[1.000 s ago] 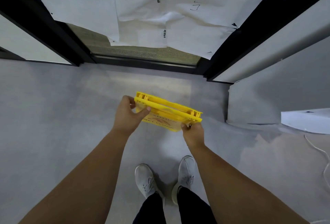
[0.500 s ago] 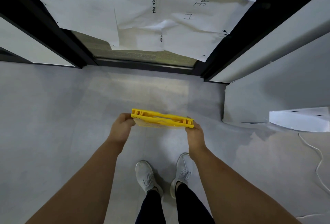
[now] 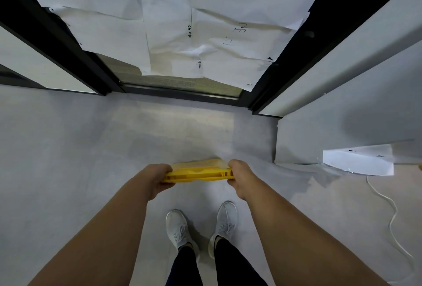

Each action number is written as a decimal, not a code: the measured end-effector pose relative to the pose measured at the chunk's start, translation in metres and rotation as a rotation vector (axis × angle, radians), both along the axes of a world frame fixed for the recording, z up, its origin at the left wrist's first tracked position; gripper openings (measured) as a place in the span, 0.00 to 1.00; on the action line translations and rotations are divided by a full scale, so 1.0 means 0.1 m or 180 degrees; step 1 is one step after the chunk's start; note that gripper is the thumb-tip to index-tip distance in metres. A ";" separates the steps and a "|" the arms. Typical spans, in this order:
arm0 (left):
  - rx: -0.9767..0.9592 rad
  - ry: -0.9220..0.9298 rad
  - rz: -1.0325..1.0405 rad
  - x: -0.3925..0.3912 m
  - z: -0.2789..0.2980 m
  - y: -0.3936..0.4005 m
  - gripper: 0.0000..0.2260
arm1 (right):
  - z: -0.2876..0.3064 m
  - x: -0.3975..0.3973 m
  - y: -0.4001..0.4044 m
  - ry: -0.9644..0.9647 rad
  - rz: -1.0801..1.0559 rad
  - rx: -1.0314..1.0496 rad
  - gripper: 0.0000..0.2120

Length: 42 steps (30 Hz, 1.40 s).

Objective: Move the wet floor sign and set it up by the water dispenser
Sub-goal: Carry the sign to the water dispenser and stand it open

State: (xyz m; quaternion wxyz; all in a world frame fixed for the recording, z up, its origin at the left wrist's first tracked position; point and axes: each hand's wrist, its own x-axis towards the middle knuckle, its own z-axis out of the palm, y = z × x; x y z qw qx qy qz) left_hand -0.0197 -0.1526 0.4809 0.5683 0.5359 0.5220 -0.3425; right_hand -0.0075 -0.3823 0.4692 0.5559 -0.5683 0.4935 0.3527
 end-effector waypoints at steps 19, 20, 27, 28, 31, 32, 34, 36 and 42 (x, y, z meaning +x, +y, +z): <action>0.0183 -0.0321 -0.0049 -0.90 0.51 -1.07 0.04 | 0.63 -0.99 -0.86 -0.0208 0.0212 -0.0316 0.09; 0.0211 -0.0338 -0.0127 -0.97 0.51 -1.15 0.04 | 0.64 -1.11 -0.93 -0.0290 0.0220 -0.0352 0.08; 0.0326 -0.0459 -0.0637 -1.32 0.47 -1.72 0.11 | 0.63 -1.69 -1.50 -0.0518 0.0018 -0.0606 0.13; 0.0317 -0.0473 -0.0723 -1.38 0.47 -1.86 0.12 | 0.63 -1.76 -1.64 -0.0524 -0.0022 -0.0649 0.13; 0.0299 -0.0456 -0.0881 -1.51 0.54 -2.25 0.16 | 0.61 -1.92 -2.03 -0.0531 -0.0145 -0.0675 0.13; 0.0277 -0.0459 -0.0948 -1.56 0.55 -2.38 0.18 | 0.60 -1.97 -2.16 -0.0513 -0.0190 -0.0666 0.13; 0.0260 -0.0411 -0.1146 -1.65 0.61 -2.70 0.21 | 0.59 -2.07 -2.47 -0.0463 -0.0270 -0.0665 0.13; 0.0279 -0.0410 -0.1348 -1.74 0.64 -3.07 0.24 | 0.60 -2.15 -2.83 -0.0438 -0.0276 -0.0669 0.12; 0.0269 -0.0412 -0.1666 -2.00 0.65 -4.11 0.27 | 0.60 -2.34 -3.87 -0.0580 -0.0164 -0.0789 0.11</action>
